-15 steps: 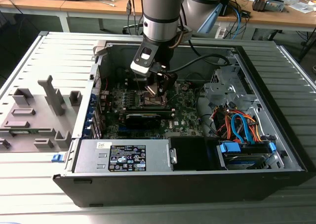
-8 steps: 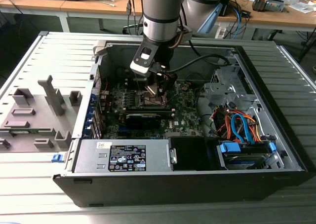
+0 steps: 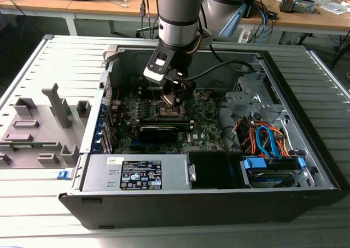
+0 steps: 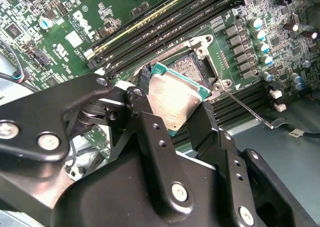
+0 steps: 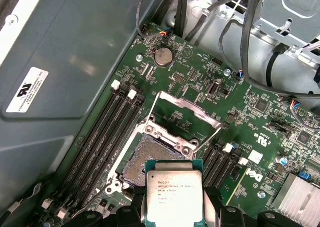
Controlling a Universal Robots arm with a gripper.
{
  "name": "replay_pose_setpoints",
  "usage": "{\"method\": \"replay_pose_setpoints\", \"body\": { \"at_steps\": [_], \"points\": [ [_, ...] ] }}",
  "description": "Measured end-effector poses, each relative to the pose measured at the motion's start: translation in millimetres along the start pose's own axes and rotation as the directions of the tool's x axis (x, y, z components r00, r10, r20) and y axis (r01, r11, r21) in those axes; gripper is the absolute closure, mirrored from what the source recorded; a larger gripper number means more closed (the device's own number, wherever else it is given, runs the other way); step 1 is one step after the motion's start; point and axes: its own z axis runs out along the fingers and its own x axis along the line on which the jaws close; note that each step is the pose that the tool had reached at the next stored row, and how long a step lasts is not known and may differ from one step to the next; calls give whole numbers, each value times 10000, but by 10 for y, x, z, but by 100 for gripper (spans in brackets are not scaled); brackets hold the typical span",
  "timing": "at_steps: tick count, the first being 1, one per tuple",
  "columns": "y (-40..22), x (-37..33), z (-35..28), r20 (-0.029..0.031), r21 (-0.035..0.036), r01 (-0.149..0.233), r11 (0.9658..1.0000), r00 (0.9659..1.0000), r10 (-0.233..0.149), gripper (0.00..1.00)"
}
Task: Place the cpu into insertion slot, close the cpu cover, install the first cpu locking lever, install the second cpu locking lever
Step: 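Place the cpu into insertion slot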
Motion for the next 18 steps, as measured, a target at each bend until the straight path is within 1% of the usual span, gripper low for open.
{"method": "replay_pose_setpoints", "body": {
  "at_steps": [18],
  "points": [
    [0,0,4,4,-1,-326,9995,9995,326,46]
  ]
}}
